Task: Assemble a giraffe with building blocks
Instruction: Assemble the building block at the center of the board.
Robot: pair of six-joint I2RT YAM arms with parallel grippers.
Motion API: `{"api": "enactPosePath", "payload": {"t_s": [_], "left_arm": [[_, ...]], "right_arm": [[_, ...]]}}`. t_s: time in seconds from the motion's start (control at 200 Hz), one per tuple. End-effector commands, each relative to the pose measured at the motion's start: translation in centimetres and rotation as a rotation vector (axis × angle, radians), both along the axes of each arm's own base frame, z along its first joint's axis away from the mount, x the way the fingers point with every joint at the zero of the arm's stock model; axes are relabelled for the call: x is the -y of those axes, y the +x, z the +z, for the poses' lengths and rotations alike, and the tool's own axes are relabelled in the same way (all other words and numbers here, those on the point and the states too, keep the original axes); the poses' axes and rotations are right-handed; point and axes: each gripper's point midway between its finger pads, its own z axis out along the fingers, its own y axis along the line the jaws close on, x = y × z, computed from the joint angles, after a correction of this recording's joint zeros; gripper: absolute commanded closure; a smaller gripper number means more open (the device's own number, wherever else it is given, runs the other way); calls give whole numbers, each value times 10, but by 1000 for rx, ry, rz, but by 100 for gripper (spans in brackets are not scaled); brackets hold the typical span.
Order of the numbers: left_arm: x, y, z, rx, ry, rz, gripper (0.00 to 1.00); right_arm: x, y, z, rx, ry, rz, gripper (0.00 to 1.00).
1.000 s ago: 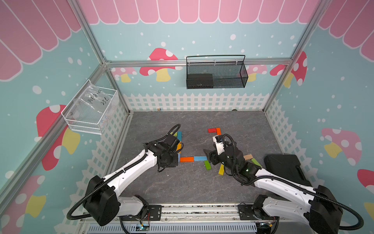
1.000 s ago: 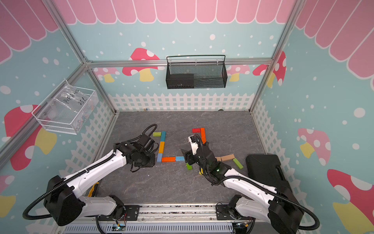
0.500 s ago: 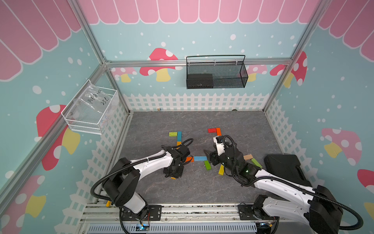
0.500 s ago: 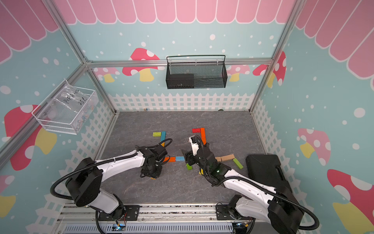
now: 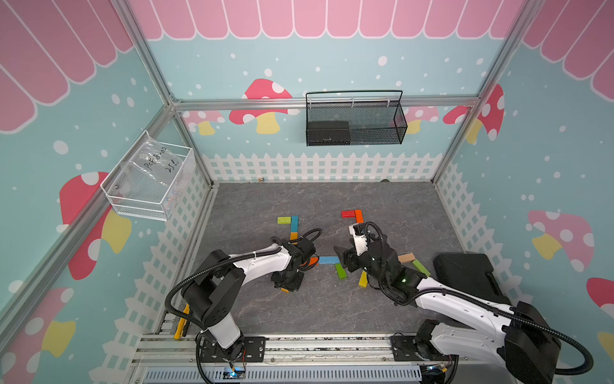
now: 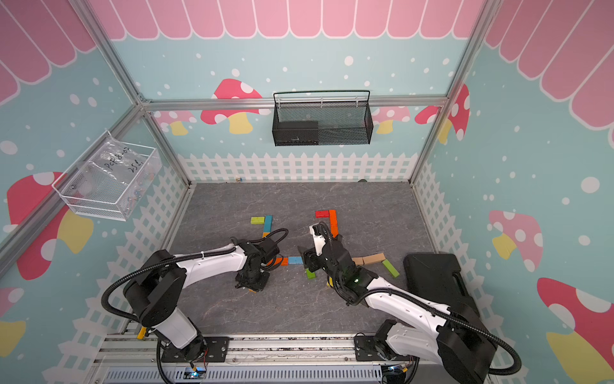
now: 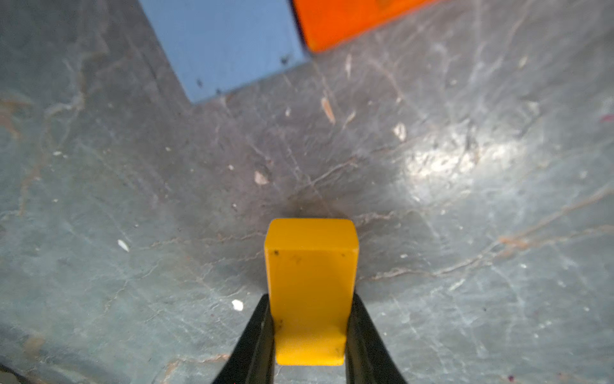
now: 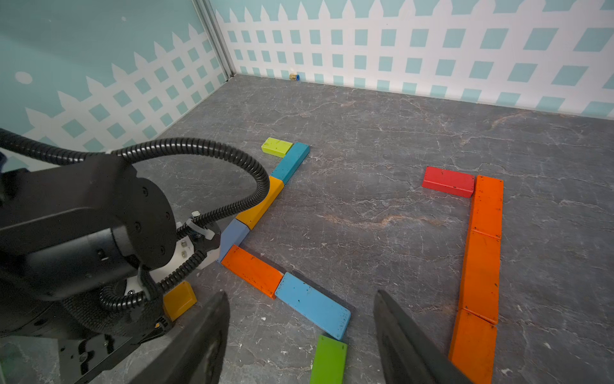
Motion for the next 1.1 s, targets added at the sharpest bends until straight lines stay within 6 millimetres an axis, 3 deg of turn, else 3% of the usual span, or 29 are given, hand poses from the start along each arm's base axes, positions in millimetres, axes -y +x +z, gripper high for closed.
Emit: {"api": "enactPosePath", "payload": {"t_s": [0.0,0.896,1.096], "left_arm": [[1,12,-8,14,8,-14,99],[-4,32,-13,4,34,6,89],[-5,33,-12,4,30,10,81]], "right_arm": [[0,3,2,6,8,-8,30],[1,4,0,3,-1,-13,30],[0,5,-1,2,-5,-14,30]]}}
